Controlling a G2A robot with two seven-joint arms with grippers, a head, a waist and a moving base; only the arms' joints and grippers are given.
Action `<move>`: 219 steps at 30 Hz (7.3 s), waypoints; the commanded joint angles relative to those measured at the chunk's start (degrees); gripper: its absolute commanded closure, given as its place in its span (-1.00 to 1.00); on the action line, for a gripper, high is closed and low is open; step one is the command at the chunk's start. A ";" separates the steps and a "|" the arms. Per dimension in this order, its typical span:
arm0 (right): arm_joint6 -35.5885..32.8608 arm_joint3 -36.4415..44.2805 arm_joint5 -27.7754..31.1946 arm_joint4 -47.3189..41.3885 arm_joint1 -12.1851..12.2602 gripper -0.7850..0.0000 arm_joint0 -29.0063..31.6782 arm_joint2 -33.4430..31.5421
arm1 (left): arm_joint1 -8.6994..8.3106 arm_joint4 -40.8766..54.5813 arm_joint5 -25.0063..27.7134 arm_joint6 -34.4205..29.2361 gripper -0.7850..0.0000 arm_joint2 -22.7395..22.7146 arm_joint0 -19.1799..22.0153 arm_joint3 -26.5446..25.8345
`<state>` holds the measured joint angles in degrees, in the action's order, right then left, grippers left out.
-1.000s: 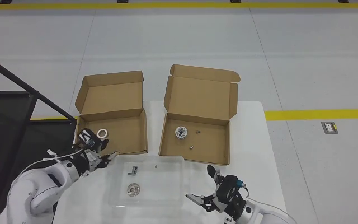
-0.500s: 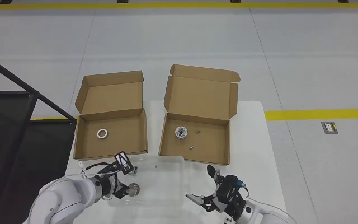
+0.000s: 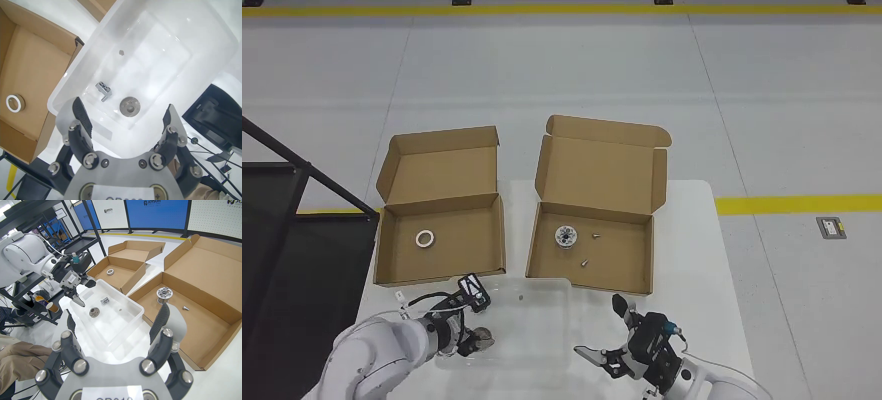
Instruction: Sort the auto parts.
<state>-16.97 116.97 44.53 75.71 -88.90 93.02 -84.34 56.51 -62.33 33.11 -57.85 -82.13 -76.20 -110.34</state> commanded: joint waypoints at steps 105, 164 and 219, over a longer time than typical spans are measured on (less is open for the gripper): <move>0.00 0.00 0.00 0.00 0.00 -1.00 0.00 0.00 | 4.59 13.01 -23.86 -3.10 1.00 2.60 7.85 6.69; 0.00 0.00 0.00 0.00 0.00 -1.00 0.00 0.00 | 5.36 29.81 -33.05 20.34 1.00 2.87 32.19 46.83; 0.00 0.00 0.00 0.00 0.00 -1.00 0.00 0.00 | -1.01 21.47 1.92 -10.77 -1.00 -9.61 -4.10 -7.08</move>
<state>-16.97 116.97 44.53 75.72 -88.90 93.02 -84.34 55.49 -40.90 35.10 -68.69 -91.72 -80.32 -117.48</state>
